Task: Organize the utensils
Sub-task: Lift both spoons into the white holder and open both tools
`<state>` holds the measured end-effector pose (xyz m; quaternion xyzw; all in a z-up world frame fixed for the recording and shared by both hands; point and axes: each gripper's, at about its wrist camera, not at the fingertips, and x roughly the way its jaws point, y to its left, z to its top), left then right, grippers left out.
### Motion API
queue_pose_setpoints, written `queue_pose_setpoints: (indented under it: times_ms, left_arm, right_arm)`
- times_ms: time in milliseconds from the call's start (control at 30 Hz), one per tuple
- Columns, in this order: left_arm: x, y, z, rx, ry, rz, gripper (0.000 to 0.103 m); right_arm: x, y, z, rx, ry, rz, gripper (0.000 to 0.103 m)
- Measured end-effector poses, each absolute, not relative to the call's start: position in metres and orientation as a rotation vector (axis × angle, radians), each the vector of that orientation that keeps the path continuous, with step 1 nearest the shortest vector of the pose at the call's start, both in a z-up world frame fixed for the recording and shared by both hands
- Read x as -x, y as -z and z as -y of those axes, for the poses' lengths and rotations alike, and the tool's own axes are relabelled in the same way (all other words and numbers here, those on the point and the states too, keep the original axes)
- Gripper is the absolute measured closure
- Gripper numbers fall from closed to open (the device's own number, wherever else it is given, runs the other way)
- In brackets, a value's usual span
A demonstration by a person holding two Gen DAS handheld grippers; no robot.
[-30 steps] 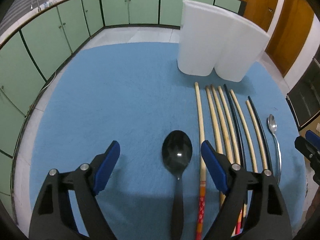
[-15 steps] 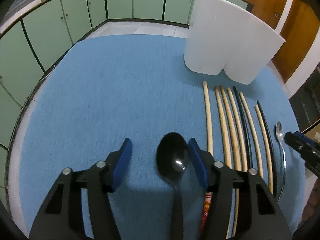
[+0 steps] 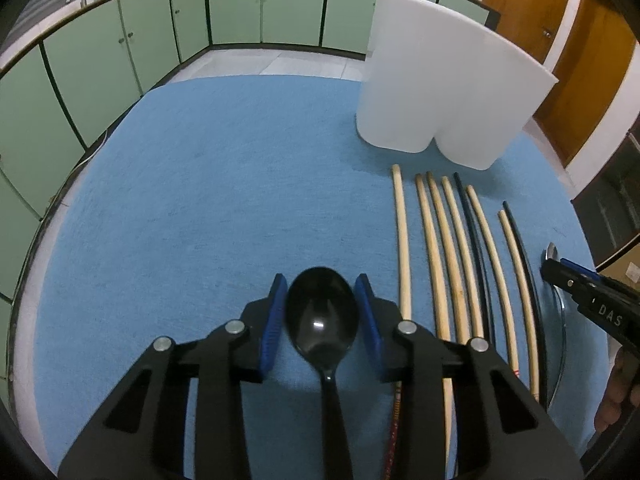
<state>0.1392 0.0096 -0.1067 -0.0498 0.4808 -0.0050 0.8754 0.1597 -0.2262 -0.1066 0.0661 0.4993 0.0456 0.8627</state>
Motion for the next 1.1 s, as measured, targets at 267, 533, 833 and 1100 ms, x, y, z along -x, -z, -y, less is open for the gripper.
queue_pose_setpoints:
  times_ms: [267,533,833,1100]
  left_arm:
    - [-0.123,0.067,-0.019,0.136,0.053,-0.810,0.069]
    - [-0.129,0.010,-0.023,0.187,0.106,-0.634,0.069]
    - [-0.160,-0.040,-0.005,0.181,0.138,-0.485,0.069]
    - [-0.223,-0.085,0.026,0.143,0.154,-0.333,0.069]
  right_arm:
    - [-0.126,0.058,0.237,-0.168,-0.199,-0.827,0.075]
    - [-0.124,0.007,0.242,-0.178,-0.279,-0.657,0.075]
    - [-0.138,-0.043,0.251,-0.163,-0.312,-0.518,0.075]
    - [-0.192,-0.096,0.239,-0.161,-0.324,-0.374,0.075]
